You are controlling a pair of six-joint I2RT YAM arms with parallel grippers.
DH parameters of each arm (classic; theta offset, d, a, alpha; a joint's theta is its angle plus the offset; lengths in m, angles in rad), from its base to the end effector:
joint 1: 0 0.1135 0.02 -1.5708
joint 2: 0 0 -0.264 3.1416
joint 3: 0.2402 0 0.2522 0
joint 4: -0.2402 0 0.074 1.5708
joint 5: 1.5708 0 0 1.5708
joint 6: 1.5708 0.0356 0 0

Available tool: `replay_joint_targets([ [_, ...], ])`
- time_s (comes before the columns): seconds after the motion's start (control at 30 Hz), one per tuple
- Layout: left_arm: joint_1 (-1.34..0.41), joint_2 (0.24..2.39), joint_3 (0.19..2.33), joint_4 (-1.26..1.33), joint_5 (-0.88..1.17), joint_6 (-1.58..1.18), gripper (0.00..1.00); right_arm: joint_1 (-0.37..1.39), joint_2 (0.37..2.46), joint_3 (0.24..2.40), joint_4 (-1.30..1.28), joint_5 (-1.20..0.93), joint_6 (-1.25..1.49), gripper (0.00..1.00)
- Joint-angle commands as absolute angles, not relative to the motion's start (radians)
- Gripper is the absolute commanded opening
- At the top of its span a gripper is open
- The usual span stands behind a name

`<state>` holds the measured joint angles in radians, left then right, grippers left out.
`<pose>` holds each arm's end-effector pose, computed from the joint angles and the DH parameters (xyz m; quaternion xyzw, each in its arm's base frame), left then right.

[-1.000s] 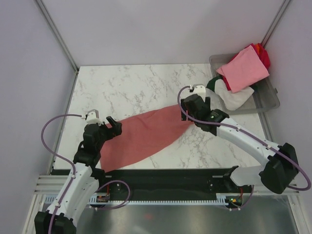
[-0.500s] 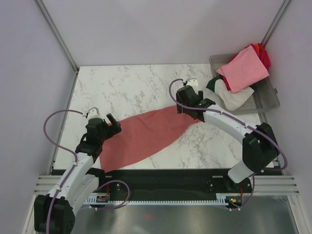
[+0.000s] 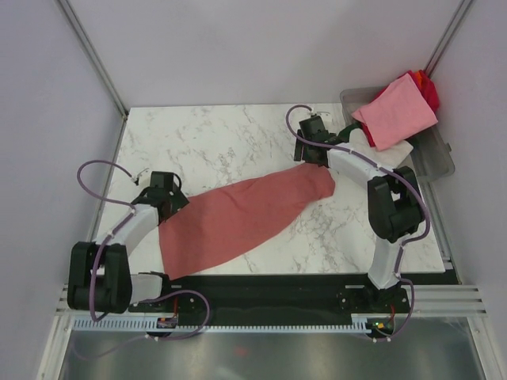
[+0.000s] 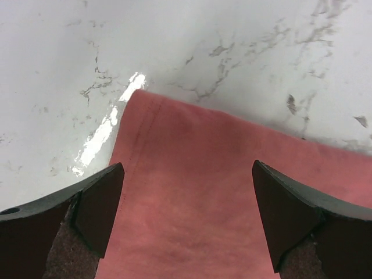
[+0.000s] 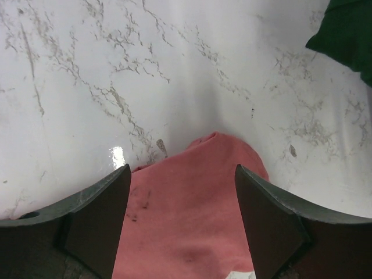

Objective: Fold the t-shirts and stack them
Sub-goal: Flatten the tshirt out

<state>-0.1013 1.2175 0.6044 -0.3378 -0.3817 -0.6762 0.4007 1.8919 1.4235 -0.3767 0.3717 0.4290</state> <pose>0.2259 -0.0096 0.1822 -0.3206 0.8803 0.0537 0.3456 0.3919 0.1520 0.2268 0.0786 0.9178 -0.0175 0.3889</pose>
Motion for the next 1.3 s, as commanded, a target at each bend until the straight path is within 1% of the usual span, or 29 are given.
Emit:
replay_joint_targets([
  [0.0, -0.051, 1.324, 0.685, -0.382, -0.376, -0.719, 0.97, 0.397, 1.917, 1.459, -0.339, 0.347, 0.456, 0.80],
  [0.1, -0.017, 1.408, 0.715, -0.382, -0.333, -0.701, 0.84, 0.391, 1.953, 1.459, -0.331, 0.336, 0.454, 0.75],
  [0.13, -0.009, 1.425, 0.721, -0.382, -0.325, -0.700, 0.76, 0.390, 1.959, 1.454, -0.325, 0.337, 0.456, 0.71],
  [0.2, -0.002, 1.446, 0.730, -0.380, -0.311, -0.695, 0.67, 0.385, 1.962, 1.439, -0.302, 0.334, 0.453, 0.64],
  [0.23, -0.002, 1.450, 0.735, -0.380, -0.305, -0.692, 0.54, 0.387, 1.967, 1.436, -0.296, 0.333, 0.451, 0.57],
  [0.27, -0.002, 1.451, 0.739, -0.379, -0.298, -0.687, 0.45, 0.387, 1.971, 1.436, -0.292, 0.337, 0.453, 0.54],
  [0.3, -0.002, 1.453, 0.744, -0.379, -0.288, -0.689, 0.28, 0.387, 1.974, 1.439, -0.290, 0.344, 0.453, 0.47],
  [0.33, -0.002, 1.453, 0.749, -0.380, -0.284, -0.692, 0.03, 0.387, 1.982, 1.440, -0.290, 0.344, 0.453, 0.29],
  [0.4, -0.002, 1.457, 0.759, -0.380, -0.270, -0.695, 0.02, 0.387, 1.983, 1.445, -0.291, 0.341, 0.454, 0.16],
  [0.43, -0.002, 1.462, 0.765, -0.380, -0.267, -0.695, 0.02, 0.387, 1.980, 1.447, -0.291, 0.341, 0.456, 0.07],
  [0.47, -0.002, 1.462, 0.772, -0.385, -0.265, -0.689, 0.02, 0.385, 1.976, 1.448, -0.294, 0.339, 0.453, 0.01],
  [0.5, -0.002, 1.457, 0.778, -0.387, -0.265, -0.689, 0.02, 0.387, 1.971, 1.447, -0.293, 0.339, 0.453, 0.00],
  [0.77, -0.002, 1.381, 0.765, -0.388, -0.258, -0.686, 0.02, 0.382, 1.933, 1.425, -0.295, 0.344, 0.449, 0.00],
  [0.8, -0.002, 1.379, 0.764, -0.388, -0.255, -0.686, 0.02, 0.382, 1.936, 1.425, -0.298, 0.345, 0.448, 0.04],
  [0.83, -0.002, 1.379, 0.762, -0.387, -0.253, -0.684, 0.02, 0.382, 1.937, 1.422, -0.302, 0.350, 0.449, 0.40],
  [0.87, -0.002, 1.382, 0.762, -0.387, -0.256, -0.684, 0.02, 0.382, 1.936, 1.417, -0.302, 0.351, 0.449, 0.51],
  [0.93, -0.002, 1.384, 0.762, -0.388, -0.264, -0.683, 0.02, 0.382, 1.925, 1.408, -0.302, 0.359, 0.449, 0.62],
  [1.0, -0.002, 1.382, 0.762, -0.388, -0.271, -0.680, 0.02, 0.382, 1.908, 1.394, -0.307, 0.382, 0.449, 0.69],
  [1.1, -0.002, 1.379, 0.755, -0.385, -0.270, -0.678, 0.02, 0.382, 1.902, 1.391, -0.334, 0.440, 0.451, 0.77],
  [1.17, -0.002, 1.378, 0.747, -0.380, -0.270, -0.678, 0.02, 0.382, 1.905, 1.387, -0.344, 0.451, 0.451, 0.79],
  [1.27, -0.003, 1.373, 0.744, -0.374, -0.268, -0.675, 0.02, 0.382, 1.922, 1.384, -0.345, 0.411, 0.459, 0.76],
])
